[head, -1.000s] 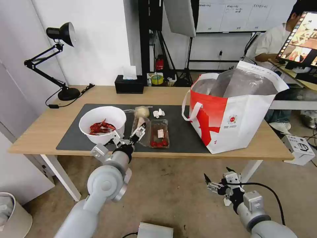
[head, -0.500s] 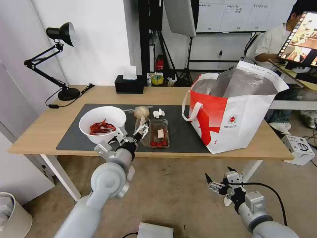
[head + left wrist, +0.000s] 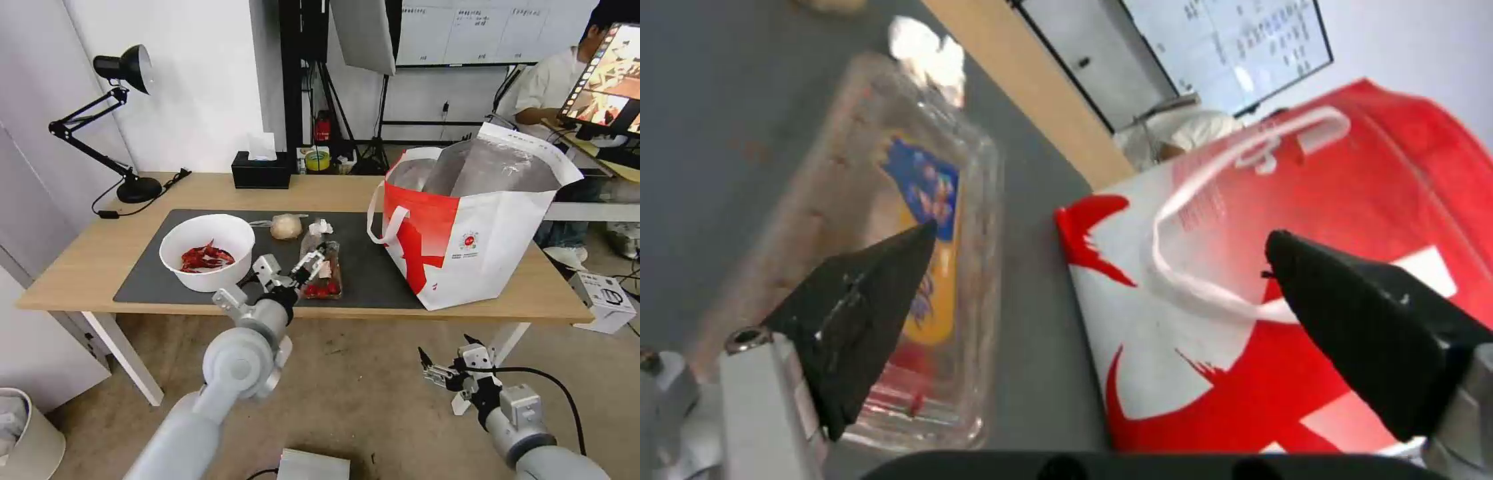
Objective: Pick up the trash from the table and place it into the takeout bag.
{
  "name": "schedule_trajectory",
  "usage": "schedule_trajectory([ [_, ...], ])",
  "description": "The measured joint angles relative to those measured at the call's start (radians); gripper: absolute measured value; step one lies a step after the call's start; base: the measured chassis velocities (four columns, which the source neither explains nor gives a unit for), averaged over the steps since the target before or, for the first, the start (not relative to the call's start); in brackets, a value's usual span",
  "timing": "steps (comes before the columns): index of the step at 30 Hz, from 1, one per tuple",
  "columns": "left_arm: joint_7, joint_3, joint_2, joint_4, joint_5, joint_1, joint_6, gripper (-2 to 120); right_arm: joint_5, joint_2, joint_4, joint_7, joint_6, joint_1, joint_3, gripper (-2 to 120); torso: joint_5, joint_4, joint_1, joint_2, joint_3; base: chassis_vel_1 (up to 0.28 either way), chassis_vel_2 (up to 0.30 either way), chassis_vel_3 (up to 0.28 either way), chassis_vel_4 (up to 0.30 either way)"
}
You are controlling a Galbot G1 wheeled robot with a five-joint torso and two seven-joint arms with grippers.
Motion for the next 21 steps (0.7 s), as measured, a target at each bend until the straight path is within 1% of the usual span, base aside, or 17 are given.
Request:
schedule_trajectory([
  [3,0.000,0.021,-0.001,0.013,0.009,-0.019,0.006,100,0.000,0.000,0.005,0.000,0.000,-0.004,0.006,100,-0.0001,-0.0001,0.000,0.000,0.000,0.000,0.000,0.000,0.000],
  [5,0.000,0.021,-0.001,0.013,0.009,-0.019,0.006,100,0.000,0.000,0.005,0.000,0.000,-0.004,0.006,100,-0.0001,-0.0001,0.000,0.000,0.000,0.000,0.000,0.000,0.000],
  [6,0.005,0.035,0.011,0.027,0.059,-0.032,0.025,100,0.002,0.000,0.010,0.000,0.002,-0.008,0.011,100,0.0000,-0.0001,0.000,0.000,0.000,0.000,0.000,0.000,0.000],
  [7,0.013,0.039,0.018,0.033,0.082,-0.034,0.028,100,0.002,0.000,0.012,0.000,0.004,-0.009,0.012,100,0.0000,-0.0001,0.000,0.000,0.000,0.000,0.000,0.000,0.000],
  [8,0.013,0.039,0.018,0.033,0.082,-0.034,0.028,100,0.002,0.000,0.012,0.000,0.004,-0.009,0.012,100,0.0000,-0.0001,0.000,0.000,0.000,0.000,0.000,0.000,0.000],
  [11,0.060,0.051,0.065,0.043,0.165,-0.043,0.050,100,0.004,0.000,0.012,-0.005,0.021,-0.011,0.012,100,-0.0002,0.0002,0.000,0.000,0.000,0.000,0.000,0.000,0.000],
  [12,0.060,0.051,0.065,0.043,0.165,-0.043,0.050,100,0.004,0.000,0.012,-0.005,0.021,-0.011,0.012,100,-0.0002,0.0002,0.000,0.000,0.000,0.000,0.000,0.000,0.000],
  [13,0.092,0.054,0.092,0.048,0.195,-0.052,0.054,100,0.005,0.000,0.012,-0.006,0.022,-0.009,0.011,100,-0.0003,0.0001,0.000,0.000,0.000,0.000,0.000,0.000,0.000],
  [15,0.152,0.061,0.143,0.057,0.236,-0.078,0.064,92,0.017,-0.001,0.013,-0.007,0.027,-0.001,0.009,100,-0.0003,0.0000,0.000,0.000,0.000,0.000,0.000,0.000,0.000],
  [16,0.152,0.061,0.143,0.057,0.236,-0.078,0.064,92,0.017,-0.001,0.013,-0.007,0.027,-0.001,0.009,100,-0.0003,0.0000,0.000,0.000,0.000,0.000,0.000,0.000,0.000],
  [17,0.185,0.069,0.175,0.065,0.271,-0.092,0.067,88,0.036,-0.003,0.015,-0.006,0.030,0.003,0.006,100,-0.0003,0.0000,0.000,0.000,0.000,0.000,0.000,0.000,0.000],
  [18,0.230,0.091,0.224,0.076,0.334,-0.113,0.067,82,0.084,-0.007,0.022,-0.002,0.036,0.009,0.001,100,-0.0001,0.0001,0.000,0.000,0.000,0.000,0.000,0.000,0.000],
  [19,0.254,0.104,0.246,0.081,0.366,-0.124,0.066,80,0.118,-0.009,0.027,0.000,0.040,0.014,-0.001,100,-0.0002,0.0002,0.000,0.000,0.000,0.000,0.000,0.000,0.000],
  [20,0.254,0.104,0.246,0.081,0.366,-0.124,0.066,80,0.118,-0.009,0.027,0.000,0.040,0.014,-0.001,100,-0.0002,0.0002,0.000,0.000,0.000,0.000,0.000,0.000,0.000],
  [21,0.303,0.130,0.287,0.092,0.429,-0.143,0.056,74,0.169,-0.012,0.034,0.003,0.046,0.021,-0.002,100,-0.0002,0.0001,0.000,0.000,0.000,0.000,0.000,0.000,0.000],
])
